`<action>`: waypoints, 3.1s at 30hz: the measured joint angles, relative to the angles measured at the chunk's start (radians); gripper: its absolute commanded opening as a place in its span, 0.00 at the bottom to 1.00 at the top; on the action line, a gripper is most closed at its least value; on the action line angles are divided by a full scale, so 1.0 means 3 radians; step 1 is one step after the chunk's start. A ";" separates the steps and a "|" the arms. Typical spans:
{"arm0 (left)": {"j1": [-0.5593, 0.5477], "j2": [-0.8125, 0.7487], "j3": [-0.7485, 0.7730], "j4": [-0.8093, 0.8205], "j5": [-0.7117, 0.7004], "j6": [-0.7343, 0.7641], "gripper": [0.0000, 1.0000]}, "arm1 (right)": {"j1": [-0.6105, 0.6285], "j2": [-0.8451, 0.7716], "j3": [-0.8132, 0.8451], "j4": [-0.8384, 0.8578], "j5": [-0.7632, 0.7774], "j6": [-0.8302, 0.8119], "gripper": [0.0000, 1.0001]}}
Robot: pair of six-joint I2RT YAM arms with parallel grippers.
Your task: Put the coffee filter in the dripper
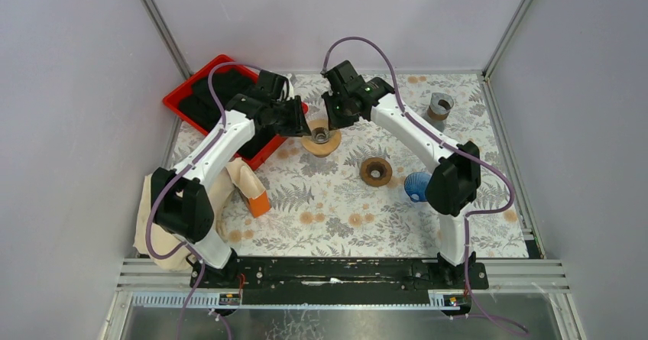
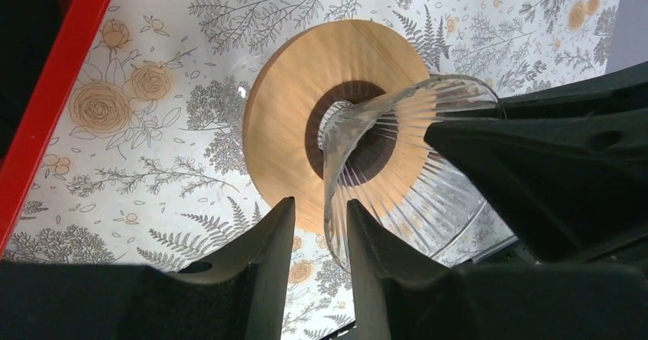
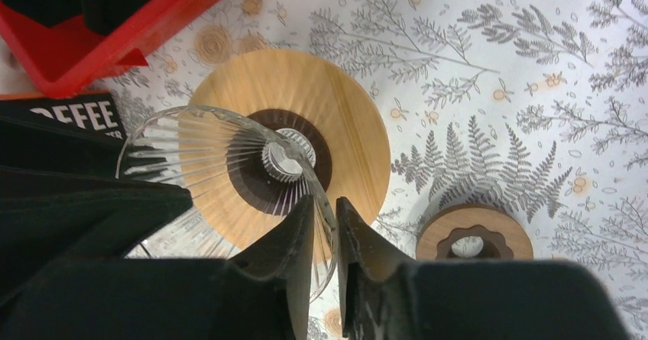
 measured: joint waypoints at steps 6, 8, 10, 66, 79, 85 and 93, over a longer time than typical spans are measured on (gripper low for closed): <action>0.0000 0.0039 0.0075 0.0003 0.0036 0.0001 0.36 | 0.0003 0.0000 -0.0001 -0.0165 0.0014 -0.0033 0.30; 0.0000 0.0052 0.0100 -0.0005 0.0037 0.0001 0.36 | 0.0003 0.0000 -0.0001 -0.0186 0.0027 -0.0036 0.33; 0.0000 0.0058 0.0118 -0.0004 0.0041 0.0001 0.36 | 0.0003 0.0000 -0.0001 -0.0196 0.0043 -0.0041 0.35; -0.0113 0.0544 0.0689 -0.0177 -0.0099 0.0078 0.11 | -0.0285 -0.0127 -0.0145 0.0182 -0.0196 -0.0023 0.00; -0.0113 0.0476 0.0437 0.0170 -0.0127 0.0061 0.09 | -0.0303 -0.0045 -0.0179 0.0263 -0.0196 -0.0032 0.00; -0.0114 0.0434 0.0317 0.0351 -0.0174 0.0029 0.09 | -0.0303 -0.0033 -0.0197 0.0295 -0.0193 -0.0034 0.00; -0.0175 0.0431 0.0248 0.0491 -0.0347 -0.0006 0.09 | -0.0314 -0.0052 -0.0359 0.0468 -0.0139 -0.0033 0.00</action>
